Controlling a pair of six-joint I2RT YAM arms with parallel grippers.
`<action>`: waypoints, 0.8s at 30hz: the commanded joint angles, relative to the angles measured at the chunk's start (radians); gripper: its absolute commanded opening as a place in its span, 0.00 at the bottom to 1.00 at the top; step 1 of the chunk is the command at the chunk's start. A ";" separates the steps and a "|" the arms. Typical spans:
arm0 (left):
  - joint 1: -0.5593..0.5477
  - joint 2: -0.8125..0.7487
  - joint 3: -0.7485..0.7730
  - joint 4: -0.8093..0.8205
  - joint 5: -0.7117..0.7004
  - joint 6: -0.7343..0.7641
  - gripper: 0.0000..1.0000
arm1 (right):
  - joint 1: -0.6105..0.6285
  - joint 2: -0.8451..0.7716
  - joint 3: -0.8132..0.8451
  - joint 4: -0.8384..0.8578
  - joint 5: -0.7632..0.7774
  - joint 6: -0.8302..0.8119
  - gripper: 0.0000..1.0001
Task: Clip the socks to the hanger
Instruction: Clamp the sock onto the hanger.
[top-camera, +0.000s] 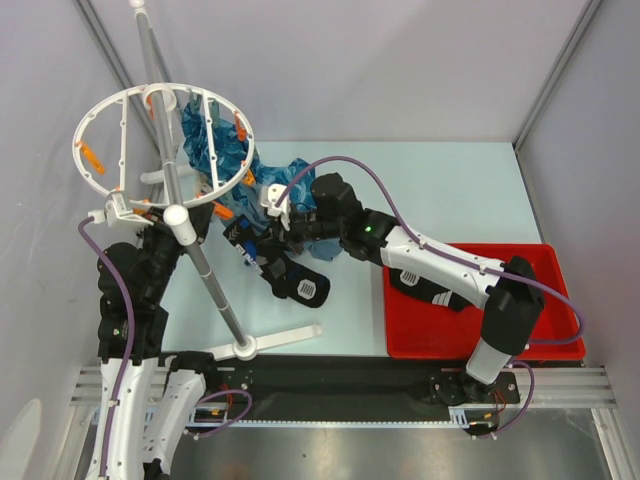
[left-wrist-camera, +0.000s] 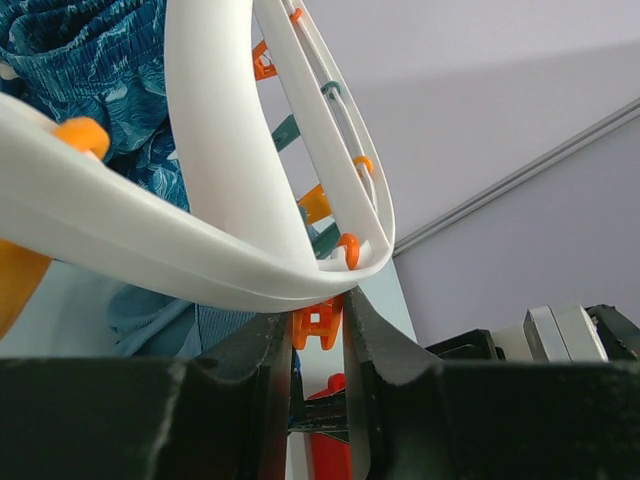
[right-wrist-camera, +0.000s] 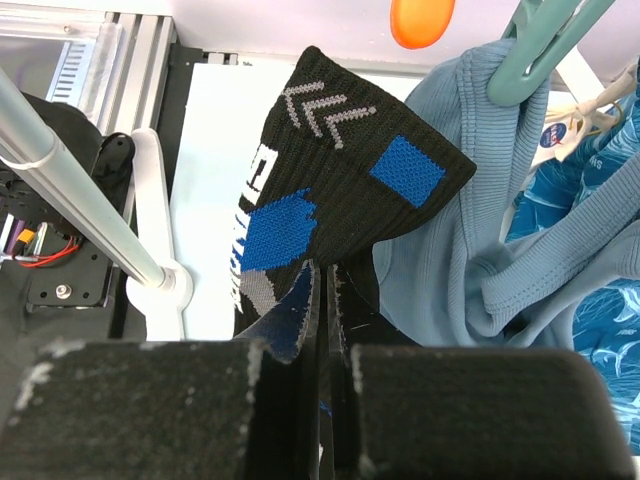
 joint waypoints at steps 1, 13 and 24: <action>-0.008 0.005 0.019 -0.036 0.042 -0.015 0.00 | 0.006 -0.018 0.047 0.029 -0.025 -0.007 0.00; -0.008 -0.001 0.020 -0.049 0.040 -0.011 0.00 | 0.026 -0.038 0.049 0.044 -0.025 0.001 0.00; -0.008 -0.004 0.020 -0.055 0.042 -0.009 0.00 | 0.029 -0.061 0.052 0.085 0.000 -0.002 0.00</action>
